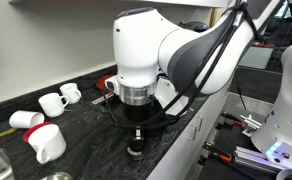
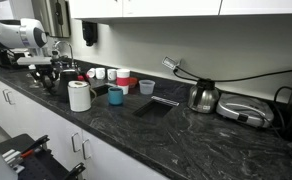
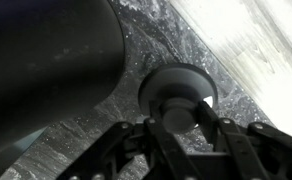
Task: Remove the lid from the team pot.
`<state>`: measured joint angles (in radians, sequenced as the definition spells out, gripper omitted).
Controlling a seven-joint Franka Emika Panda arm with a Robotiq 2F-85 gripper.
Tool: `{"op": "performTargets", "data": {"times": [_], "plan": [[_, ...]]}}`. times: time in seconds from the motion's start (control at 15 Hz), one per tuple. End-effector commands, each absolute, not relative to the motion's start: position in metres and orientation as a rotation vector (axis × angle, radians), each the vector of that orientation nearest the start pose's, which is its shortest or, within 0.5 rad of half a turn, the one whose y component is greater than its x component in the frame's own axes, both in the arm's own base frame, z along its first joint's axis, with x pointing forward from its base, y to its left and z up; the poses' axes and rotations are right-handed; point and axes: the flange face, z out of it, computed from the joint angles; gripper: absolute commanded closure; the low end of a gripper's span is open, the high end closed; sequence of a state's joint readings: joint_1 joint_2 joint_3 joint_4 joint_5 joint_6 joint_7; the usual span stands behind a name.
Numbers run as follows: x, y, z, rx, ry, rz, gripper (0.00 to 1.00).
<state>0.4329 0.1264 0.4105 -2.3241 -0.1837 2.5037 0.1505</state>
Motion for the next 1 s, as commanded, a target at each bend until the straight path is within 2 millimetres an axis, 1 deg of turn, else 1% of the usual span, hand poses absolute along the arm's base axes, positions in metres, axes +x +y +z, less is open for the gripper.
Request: {"op": "performTargets", "data": {"times": [0.0, 0.2, 0.27, 0.33, 0.4, 0.47, 0.6, 0.73, 0.8, 0.93], "plan": [[0.351, 0.397, 0.293, -2.882, -1.321, -0.197, 0.84], [0.354, 0.401, 0.297, -2.869, -1.336, -0.229, 0.84], [0.354, 0.403, 0.299, -2.864, -1.337, -0.239, 0.53], [0.355, 0.404, 0.301, -2.861, -1.335, -0.248, 0.33], [0.356, 0.405, 0.303, -2.861, -1.33, -0.255, 0.28], [0.357, 0.406, 0.305, -2.86, -1.33, -0.259, 0.28], [0.359, 0.407, 0.308, -2.862, -1.323, -0.267, 0.17], [0.362, 0.409, 0.314, -2.859, -1.303, -0.276, 0.03], [0.364, 0.41, 0.32, -2.859, -1.286, -0.277, 0.0], [0.366, 0.415, 0.332, -2.854, -1.266, -0.273, 0.0]]}}
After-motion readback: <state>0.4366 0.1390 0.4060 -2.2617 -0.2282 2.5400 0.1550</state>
